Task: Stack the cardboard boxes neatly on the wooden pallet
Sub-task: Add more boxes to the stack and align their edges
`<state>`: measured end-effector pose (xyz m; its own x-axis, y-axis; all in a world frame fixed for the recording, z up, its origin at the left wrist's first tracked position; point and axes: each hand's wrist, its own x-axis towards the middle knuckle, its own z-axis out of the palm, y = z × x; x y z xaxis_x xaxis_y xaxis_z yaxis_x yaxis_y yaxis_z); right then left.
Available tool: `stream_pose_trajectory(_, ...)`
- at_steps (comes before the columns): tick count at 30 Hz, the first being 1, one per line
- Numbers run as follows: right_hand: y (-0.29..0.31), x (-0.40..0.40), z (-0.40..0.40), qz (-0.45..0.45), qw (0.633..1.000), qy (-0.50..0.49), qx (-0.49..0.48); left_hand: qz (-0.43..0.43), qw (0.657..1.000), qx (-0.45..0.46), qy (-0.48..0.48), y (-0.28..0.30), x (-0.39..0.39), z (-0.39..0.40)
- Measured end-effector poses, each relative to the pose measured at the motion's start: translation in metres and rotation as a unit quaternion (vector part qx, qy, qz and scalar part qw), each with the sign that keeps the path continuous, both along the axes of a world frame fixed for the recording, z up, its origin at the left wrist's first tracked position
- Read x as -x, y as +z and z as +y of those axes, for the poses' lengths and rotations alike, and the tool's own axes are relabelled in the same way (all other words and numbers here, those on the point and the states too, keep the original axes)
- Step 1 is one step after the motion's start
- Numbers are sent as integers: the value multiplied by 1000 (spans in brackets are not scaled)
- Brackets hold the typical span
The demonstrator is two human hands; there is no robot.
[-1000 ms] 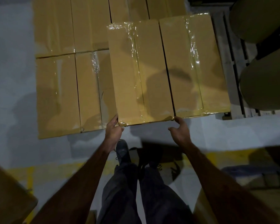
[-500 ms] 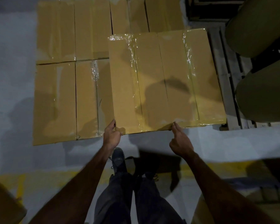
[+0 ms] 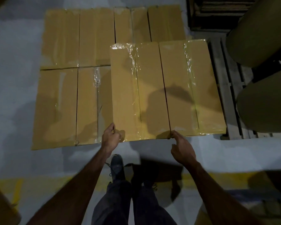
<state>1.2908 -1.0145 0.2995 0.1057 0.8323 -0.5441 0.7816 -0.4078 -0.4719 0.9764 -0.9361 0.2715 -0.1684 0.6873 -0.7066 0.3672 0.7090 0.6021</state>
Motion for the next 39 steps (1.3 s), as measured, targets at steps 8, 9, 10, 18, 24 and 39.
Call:
stream_pose_trajectory(8,18,-12,36,11,999,-34,-31,8,1000,-22,-20,17,-9,56)
stream_pose_trajectory(9,19,-15,45,12,999,-27,-34,13,999,-23,-23,20,-12,65)
stream_pose_trajectory(10,17,-18,54,14,999,-16,-36,15,999,-26,-21,20,-14,75)
stream_pose_trajectory(18,7,-37,158,10,996,86,-30,25,997,-65,-45,12,-21,147)
stream_pose_trajectory(24,-6,-31,261,-46,991,123,-13,34,992,-105,-56,3,-30,216)
stream_pose_trajectory(39,-32,-30,327,-62,988,137,-28,59,990,-131,12,-11,-41,283)
